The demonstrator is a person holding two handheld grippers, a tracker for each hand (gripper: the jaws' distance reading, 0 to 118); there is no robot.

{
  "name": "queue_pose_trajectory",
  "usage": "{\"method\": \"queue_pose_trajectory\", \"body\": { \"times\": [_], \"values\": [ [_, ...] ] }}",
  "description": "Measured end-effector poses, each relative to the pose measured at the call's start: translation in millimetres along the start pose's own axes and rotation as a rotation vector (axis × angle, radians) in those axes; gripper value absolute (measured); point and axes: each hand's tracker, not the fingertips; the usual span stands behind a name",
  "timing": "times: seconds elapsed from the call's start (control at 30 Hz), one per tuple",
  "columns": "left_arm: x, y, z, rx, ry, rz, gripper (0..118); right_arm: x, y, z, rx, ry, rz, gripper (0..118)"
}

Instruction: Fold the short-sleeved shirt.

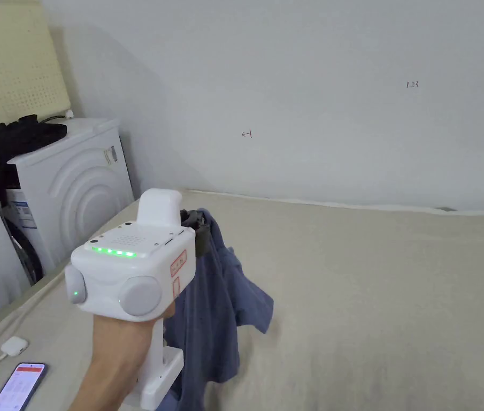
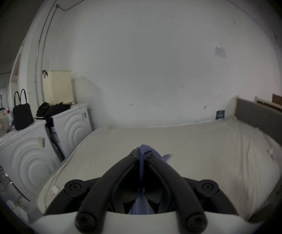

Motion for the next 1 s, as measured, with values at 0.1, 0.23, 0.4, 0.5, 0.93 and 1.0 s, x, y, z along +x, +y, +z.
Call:
{"method": "queue_pose_trajectory", "body": {
  "times": [0.1, 0.23, 0.4, 0.5, 0.93, 1.0],
  "values": [
    [27.3, 18.3, 6.6, 0.045, -0.061, -0.017, 1, 7.2, 3.0, 5.7, 0.013, -0.016, -0.006, 1],
    [65.1, 31.4, 5.9, 0.061, -0.151, -0.045, 1, 17.0, 5.6, 12.2, 0.024, -0.040, -0.007, 1],
    [117.2, 27.9, -2.2, 0.034, -0.273, -0.029, 1, 31.9, 9.4, 21.8, 0.046, -0.074, -0.020, 1],
    [156.1, 16.1, -6.1, 0.004, -0.332, -0.071, 1, 41.7, 10.5, 26.7, 0.051, -0.096, -0.023, 1],
    [353.6, -130.4, -24.4, -0.327, -0.589, -0.179, 1, 82.3, 6.6, 42.0, 0.056, -0.183, -0.033, 1],
    [372.6, -155.1, -23.7, -0.383, -0.614, -0.188, 1, 84.8, 3.7, 42.0, 0.050, -0.184, -0.025, 1]
  ]
}}
